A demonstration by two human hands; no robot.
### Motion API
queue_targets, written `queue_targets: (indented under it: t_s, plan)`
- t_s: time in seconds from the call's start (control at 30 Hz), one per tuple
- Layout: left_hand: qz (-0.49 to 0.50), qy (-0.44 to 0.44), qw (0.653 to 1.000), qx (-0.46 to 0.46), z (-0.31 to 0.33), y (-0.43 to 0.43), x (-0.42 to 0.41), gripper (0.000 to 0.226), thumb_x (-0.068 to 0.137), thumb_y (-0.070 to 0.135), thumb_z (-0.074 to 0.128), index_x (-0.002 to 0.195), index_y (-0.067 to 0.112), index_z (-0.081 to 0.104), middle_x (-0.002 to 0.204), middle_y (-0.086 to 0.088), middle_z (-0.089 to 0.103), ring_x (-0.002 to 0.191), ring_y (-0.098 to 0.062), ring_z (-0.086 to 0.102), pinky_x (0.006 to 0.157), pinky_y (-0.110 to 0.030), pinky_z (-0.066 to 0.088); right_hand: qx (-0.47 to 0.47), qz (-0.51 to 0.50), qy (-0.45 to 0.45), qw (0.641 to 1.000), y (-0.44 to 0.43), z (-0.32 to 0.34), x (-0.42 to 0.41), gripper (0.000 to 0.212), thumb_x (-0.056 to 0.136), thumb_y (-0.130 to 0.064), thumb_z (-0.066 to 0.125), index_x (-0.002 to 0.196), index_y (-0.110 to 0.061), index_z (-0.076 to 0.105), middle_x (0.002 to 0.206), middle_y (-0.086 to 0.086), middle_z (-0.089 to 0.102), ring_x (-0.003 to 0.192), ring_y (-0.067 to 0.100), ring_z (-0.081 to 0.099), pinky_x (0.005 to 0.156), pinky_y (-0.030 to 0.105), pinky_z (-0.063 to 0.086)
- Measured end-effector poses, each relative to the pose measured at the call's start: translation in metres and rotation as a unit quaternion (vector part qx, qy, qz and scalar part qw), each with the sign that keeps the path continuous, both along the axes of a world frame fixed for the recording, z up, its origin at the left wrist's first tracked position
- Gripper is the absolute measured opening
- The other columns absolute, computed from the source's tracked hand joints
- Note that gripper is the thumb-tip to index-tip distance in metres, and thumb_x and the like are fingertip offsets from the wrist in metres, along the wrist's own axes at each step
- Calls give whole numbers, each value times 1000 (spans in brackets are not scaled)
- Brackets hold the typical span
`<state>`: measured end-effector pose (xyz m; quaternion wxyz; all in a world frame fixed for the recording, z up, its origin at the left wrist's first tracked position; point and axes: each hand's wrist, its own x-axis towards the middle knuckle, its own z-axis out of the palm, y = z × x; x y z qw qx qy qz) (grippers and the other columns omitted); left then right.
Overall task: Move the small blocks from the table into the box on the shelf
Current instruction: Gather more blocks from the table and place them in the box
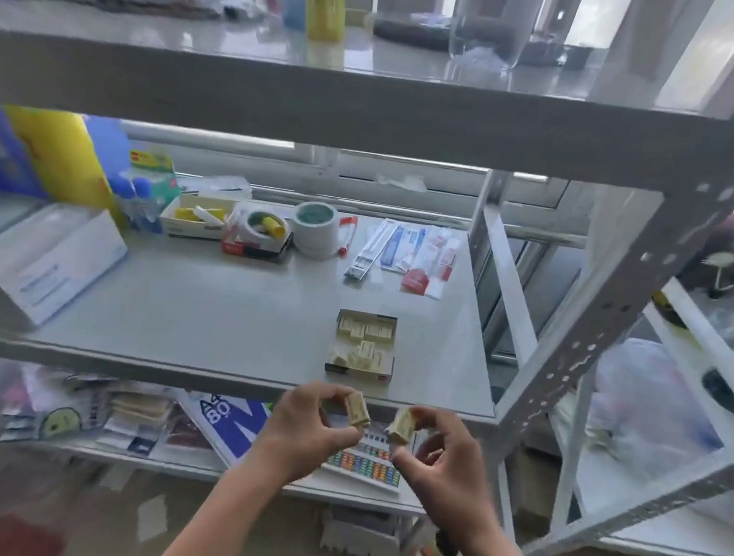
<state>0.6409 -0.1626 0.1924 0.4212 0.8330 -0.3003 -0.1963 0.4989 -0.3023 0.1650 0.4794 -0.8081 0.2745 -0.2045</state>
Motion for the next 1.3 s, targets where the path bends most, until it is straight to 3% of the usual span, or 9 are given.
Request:
queue_targets:
  t_s: [0.13,0.23,0.37,0.43,0.5,0.77,1.07,1.2,1.3]
  plan:
    - [6,-26,999,-17,7,-34,45,23,67,18,80,79,34,69,76,17,67,52,10,53,52,-8,38,-27,42,30,998,-37,8,54,36,69,-19,77,98,-32,60,95,-11,64,64,13,59,59,28,53]
    - [18,-43,999,-28,0,-59,80,20,68,22,79,86,28,72,84,13,69,52,4,55,56,-13,42,-62,46,25,997,-57,11,93,37,70,-19,78,104,-24,64,96,-8,66,61,12,59,56,22,50]
    - [-24,-88,996,-6,-32,-77,121,66,69,34,83,128,23,57,113,7,59,86,-9,57,79,-23,48,-101,7,34,994,-75,4,131,49,74,-23,79,120,-20,63,106,-10,64,58,11,59,58,17,47]
    - [-45,-105,993,-7,-52,-76,134,82,67,45,82,136,19,49,123,2,55,106,-14,55,93,-31,49,-98,-15,50,994,-78,-3,135,53,75,-27,79,124,-19,61,107,-10,62,61,13,60,60,18,46]
    - [-38,-112,993,-26,-68,-72,144,82,66,55,75,135,19,49,125,1,55,115,-13,55,97,-38,50,-102,-17,66,992,-81,-11,135,50,76,-29,77,123,-19,62,105,-7,65,63,12,60,60,16,45]
    - [-38,-146,987,-63,-81,-65,149,64,74,63,66,127,30,54,123,14,60,111,-3,56,90,-38,52,-80,-46,95,991,-81,-29,133,44,80,-34,75,120,-21,63,104,-13,62,66,8,61,60,13,46]
    - [-33,-193,958,-208,-70,-45,118,36,80,40,65,111,24,58,102,14,54,84,-5,55,73,-37,52,24,-158,90,983,-28,-21,67,33,83,-26,72,112,-35,59,105,-16,61,74,3,58,65,14,50]
    - [-176,-117,941,-265,-67,-33,57,18,79,32,65,97,31,63,84,19,59,69,-3,57,63,-19,48,51,-276,105,954,10,-33,18,28,79,-19,76,96,-39,65,95,-11,65,65,5,57,59,10,45]
    - [-321,2,936,-143,-83,-31,17,21,78,44,66,98,40,63,82,19,60,63,-1,57,63,-16,48,67,-337,135,929,34,-49,-17,32,78,-17,76,92,-42,63,94,-11,66,64,5,58,60,9,44]
